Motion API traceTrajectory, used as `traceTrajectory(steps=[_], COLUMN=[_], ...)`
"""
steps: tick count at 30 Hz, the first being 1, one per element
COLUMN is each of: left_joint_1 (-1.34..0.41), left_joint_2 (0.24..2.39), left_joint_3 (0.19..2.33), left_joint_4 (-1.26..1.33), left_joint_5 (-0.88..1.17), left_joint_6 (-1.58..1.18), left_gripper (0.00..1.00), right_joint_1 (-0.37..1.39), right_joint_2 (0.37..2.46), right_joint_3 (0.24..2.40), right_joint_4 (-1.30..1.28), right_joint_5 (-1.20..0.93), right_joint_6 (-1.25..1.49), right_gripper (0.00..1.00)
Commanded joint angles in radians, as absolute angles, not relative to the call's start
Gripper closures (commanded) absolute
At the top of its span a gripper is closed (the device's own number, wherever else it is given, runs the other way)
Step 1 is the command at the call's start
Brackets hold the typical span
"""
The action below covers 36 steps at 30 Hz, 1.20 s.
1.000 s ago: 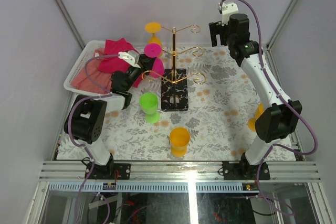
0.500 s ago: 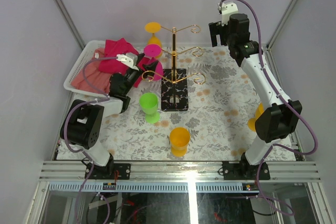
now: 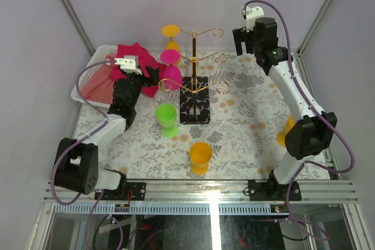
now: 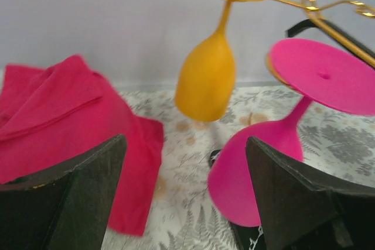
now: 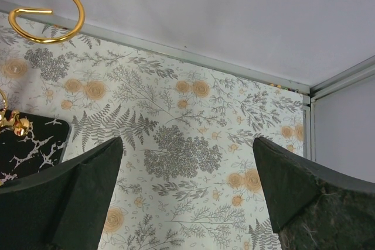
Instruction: Place the wine glass upside down on the wine glass rack
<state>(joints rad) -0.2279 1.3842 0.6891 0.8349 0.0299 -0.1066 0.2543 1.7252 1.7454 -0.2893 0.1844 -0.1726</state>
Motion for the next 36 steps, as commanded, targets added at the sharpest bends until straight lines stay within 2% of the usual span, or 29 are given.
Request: traceTrajectory(steps=[1,7,15,18,26,30,36], left_joint_1=[-0.221,-0.221,-0.221,-0.221,-0.221,-0.221,-0.226], left_joint_2=[1.283,1.123,1.020,0.975,0.933,0.963,1.041], left_joint_3=[0.800,0.859,1.004,0.983,0.940,0.930,0.918], left_joint_4=[0.383,0.060,-0.405,-0.460,-0.525,-0.524,-0.518], left_joint_5=[-0.172,-0.155,0.077,0.193,0.258,0.354,0.326], left_joint_6=[-0.164,-0.210,-0.185,-0.198,-0.225,-0.217,-0.203], left_gripper=[0.18,0.14,0.16,0.16,0.18,0.22,0.26], right_joint_1=[0.249,0.249,0.249,0.249,0.249,0.249,0.249], right_joint_2=[1.667,1.620,1.566,1.551,1.508,1.473,1.427], right_joint_3=[1.806,1.824,1.784,1.778,1.768,1.736,1.689], right_joint_4=[-0.345,-0.415,-0.453,-0.480,-0.545,-0.546,-0.535], right_joint_5=[0.212,0.222,0.236,0.237,0.239,0.244,0.250], right_joint_6=[-0.158,-0.120,-0.086,-0.072,-0.036,-0.036,-0.038], right_gripper=[0.01,0.01,0.01,0.01,0.01,0.01,0.01])
